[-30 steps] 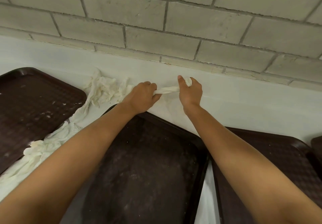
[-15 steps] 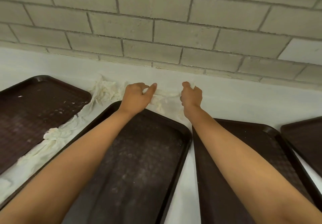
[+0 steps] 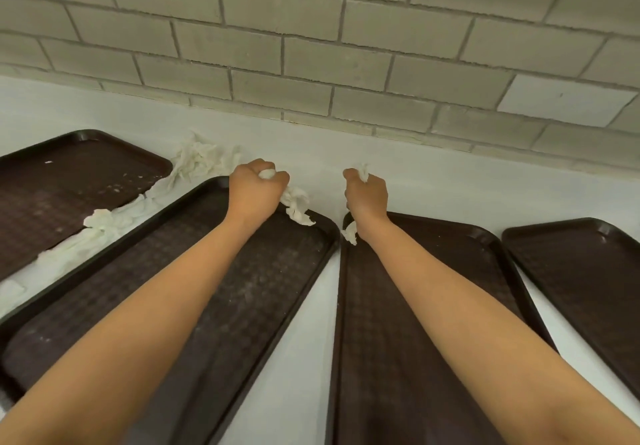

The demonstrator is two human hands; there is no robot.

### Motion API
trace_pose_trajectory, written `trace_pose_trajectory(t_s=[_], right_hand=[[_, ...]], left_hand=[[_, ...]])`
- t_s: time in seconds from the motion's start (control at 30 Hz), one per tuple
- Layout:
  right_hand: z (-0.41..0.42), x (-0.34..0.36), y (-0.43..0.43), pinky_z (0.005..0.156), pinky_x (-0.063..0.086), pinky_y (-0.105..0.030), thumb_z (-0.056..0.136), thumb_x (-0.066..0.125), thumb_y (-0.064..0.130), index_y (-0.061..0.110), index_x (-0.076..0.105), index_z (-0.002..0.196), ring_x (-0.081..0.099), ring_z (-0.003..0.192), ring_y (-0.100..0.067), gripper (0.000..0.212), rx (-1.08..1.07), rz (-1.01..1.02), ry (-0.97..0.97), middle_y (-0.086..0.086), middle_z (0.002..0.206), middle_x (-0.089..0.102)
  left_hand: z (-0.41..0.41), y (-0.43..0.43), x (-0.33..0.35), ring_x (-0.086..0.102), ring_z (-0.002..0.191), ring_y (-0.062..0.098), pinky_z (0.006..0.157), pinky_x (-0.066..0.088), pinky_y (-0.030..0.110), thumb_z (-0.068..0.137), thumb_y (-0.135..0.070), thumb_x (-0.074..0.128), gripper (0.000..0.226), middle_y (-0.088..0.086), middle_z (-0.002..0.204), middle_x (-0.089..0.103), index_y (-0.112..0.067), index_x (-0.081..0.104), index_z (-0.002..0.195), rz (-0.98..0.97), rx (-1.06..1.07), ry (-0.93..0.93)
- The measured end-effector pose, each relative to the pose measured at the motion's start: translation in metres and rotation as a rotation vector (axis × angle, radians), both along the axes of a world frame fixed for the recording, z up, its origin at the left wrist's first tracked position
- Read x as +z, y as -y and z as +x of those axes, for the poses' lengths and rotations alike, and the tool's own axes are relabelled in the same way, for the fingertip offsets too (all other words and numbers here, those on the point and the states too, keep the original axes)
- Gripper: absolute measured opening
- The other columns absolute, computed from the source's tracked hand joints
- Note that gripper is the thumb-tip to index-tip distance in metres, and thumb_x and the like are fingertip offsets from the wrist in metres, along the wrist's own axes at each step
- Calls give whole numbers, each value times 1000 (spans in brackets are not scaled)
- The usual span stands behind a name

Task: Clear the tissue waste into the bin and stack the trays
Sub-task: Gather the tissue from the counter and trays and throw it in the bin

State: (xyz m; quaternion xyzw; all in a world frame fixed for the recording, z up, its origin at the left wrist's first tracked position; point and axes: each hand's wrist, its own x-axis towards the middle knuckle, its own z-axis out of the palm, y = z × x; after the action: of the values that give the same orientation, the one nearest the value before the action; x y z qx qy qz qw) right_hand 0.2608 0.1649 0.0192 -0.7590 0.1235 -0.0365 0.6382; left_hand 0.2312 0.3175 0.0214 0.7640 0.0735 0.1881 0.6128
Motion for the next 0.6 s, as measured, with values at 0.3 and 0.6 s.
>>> trace_pose_trajectory(t_s=[0.3,0.6], right_hand=[[-63,7,35,60,37,-27,85,56,36,16,46,58,44,57,-14,35,91,-45,39,2,58,45],[-133,3,54,56,30,-34,85,48,56,20,28,45,32,46,-14,58,3,24,70,7,41,33]], left_hand=[[-56,39,-9,48,64,17,59,39,26,79,-6,57,17,12,70,53,9,58,72,-4,6,-3],[-130,61,-7,42,57,12,52,35,25,85,-10,51,28,6,61,46,-13,38,60,71,-42,14]])
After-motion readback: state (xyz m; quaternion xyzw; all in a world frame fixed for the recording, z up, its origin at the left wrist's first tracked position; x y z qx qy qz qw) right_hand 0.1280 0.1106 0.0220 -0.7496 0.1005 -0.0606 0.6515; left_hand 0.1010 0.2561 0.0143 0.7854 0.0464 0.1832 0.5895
